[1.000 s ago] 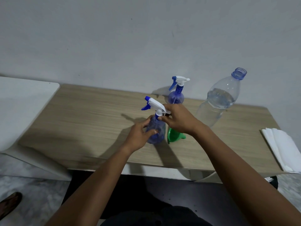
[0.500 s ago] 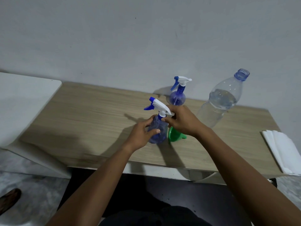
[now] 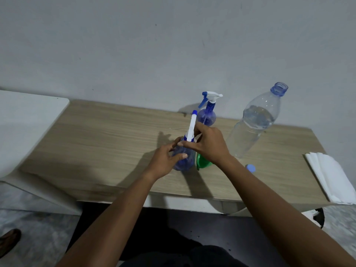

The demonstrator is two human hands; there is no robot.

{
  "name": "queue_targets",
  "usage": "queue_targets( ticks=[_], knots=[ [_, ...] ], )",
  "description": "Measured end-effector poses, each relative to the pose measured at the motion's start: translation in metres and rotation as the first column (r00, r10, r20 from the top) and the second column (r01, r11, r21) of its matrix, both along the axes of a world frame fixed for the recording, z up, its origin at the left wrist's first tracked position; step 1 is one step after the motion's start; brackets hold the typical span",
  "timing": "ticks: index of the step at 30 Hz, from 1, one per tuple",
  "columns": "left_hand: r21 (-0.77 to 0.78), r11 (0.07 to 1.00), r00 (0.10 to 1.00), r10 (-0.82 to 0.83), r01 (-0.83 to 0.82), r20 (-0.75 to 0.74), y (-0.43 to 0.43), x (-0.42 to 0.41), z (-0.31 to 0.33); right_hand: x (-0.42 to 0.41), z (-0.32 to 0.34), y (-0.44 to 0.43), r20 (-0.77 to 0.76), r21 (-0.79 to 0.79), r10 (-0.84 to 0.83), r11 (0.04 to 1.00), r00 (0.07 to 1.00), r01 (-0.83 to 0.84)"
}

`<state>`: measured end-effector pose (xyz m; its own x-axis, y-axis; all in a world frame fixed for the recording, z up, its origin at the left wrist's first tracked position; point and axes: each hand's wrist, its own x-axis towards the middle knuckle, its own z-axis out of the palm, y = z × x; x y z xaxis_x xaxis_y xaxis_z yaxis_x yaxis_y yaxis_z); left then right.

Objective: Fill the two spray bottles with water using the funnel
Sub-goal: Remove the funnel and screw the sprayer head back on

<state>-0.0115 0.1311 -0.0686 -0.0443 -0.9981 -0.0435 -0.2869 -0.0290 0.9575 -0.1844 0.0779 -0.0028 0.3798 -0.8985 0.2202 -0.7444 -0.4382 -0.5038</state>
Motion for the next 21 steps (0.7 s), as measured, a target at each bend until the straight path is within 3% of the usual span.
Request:
queue_targets(
  ticks=[4, 9, 13, 21],
  knots=[
    [-0.005, 1.000, 0.999, -0.014, 0.014, -0.050, 0.002, 0.000, 0.002, -0.015, -0.006, 0.002, 0.192, 0.170, -0.051, 0.985, 0.980, 0.018],
    [-0.031, 0.999, 0.998, -0.021, 0.019, -0.054, 0.000, 0.000, -0.001, -0.022, 0.003, 0.001, 0.433, 0.334, 0.071, 0.913, 0.899, -0.234],
    [-0.022, 0.999, 0.998, -0.033, 0.032, -0.047, -0.001, 0.001, -0.004, -0.019, 0.004, -0.001, 0.421, 0.363, 0.120, 0.886, 0.899, -0.289],
    [-0.044, 0.999, 0.999, -0.025, 0.023, -0.044, -0.004, 0.001, -0.006, -0.011, -0.003, 0.001, 0.441, 0.335, 0.011, 0.925, 0.897, -0.176]
  ],
)
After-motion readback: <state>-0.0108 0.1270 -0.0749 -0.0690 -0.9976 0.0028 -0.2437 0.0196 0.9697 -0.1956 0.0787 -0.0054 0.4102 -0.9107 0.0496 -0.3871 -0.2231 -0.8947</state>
